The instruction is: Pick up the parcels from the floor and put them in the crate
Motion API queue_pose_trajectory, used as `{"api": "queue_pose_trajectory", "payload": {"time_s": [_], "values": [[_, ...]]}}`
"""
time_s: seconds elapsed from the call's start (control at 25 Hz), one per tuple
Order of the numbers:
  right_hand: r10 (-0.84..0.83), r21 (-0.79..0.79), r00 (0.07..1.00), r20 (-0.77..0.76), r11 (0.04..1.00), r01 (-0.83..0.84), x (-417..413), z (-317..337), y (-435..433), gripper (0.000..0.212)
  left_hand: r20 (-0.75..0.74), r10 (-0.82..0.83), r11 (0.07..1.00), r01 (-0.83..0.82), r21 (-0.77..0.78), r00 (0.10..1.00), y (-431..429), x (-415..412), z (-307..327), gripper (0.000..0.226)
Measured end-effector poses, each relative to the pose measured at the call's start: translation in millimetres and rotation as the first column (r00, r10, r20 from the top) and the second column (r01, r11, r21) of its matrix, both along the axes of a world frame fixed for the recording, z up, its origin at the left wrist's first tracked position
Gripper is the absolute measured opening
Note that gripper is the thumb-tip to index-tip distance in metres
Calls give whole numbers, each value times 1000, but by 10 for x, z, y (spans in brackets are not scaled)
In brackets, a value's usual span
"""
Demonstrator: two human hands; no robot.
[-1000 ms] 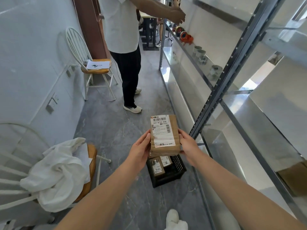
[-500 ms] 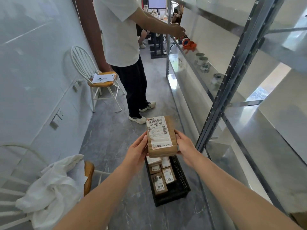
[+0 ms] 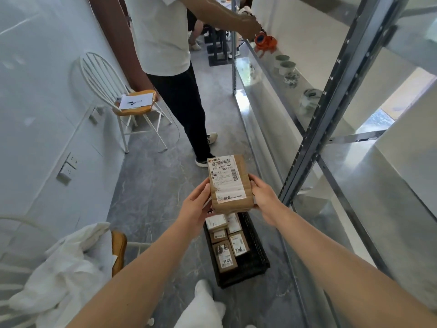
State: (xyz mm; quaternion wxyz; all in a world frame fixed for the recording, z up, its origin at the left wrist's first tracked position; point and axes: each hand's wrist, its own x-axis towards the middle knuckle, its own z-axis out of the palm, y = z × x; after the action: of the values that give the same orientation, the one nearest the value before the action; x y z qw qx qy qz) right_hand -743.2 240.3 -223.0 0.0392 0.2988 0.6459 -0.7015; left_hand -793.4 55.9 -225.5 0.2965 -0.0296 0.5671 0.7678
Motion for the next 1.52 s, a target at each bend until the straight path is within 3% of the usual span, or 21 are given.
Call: {"api": "queue_pose_trajectory", "payload": {"time_s": [0.32, 0.48, 0.68, 1.0, 1.28, 1.4, 1.52], "values": [[47, 39, 988, 150, 998, -54, -774, -193, -5, 48, 84, -7, 1000, 9, -24, 996, 46, -918, -447, 36], [-62, -8, 972, 225, 998, 65, -1291, -360, -81, 38, 130, -88, 995, 93, -38, 988, 0, -1509, -692, 32], [-216, 61, 931, 293, 976, 208, -1656, -678, -140, 17, 254, -147, 984, 169, -64, 956, -29, -1952, -1135, 30], [-260, 96, 887, 381, 966, 241, -1610, -1215, -12, 19, 451, -235, 945, 311, -102, 861, 189, -1974, -1692, 42], [-61, 139, 837, 544, 990, -18, -1285, -2280, 55, 40, 615, -178, 922, 348, -168, 768, 329, -1580, -2596, 44], [7, 96, 798, 602, 992, -81, -1189, -2939, 103, 45, 686, -96, 926, 318, -205, 721, 333, -1419, -3263, 46], [46, 96, 762, 646, 985, -141, -1234, -3714, 271, 49, 681, -58, 922, 302, -245, 730, 530, -1425, -4047, 46]]}}
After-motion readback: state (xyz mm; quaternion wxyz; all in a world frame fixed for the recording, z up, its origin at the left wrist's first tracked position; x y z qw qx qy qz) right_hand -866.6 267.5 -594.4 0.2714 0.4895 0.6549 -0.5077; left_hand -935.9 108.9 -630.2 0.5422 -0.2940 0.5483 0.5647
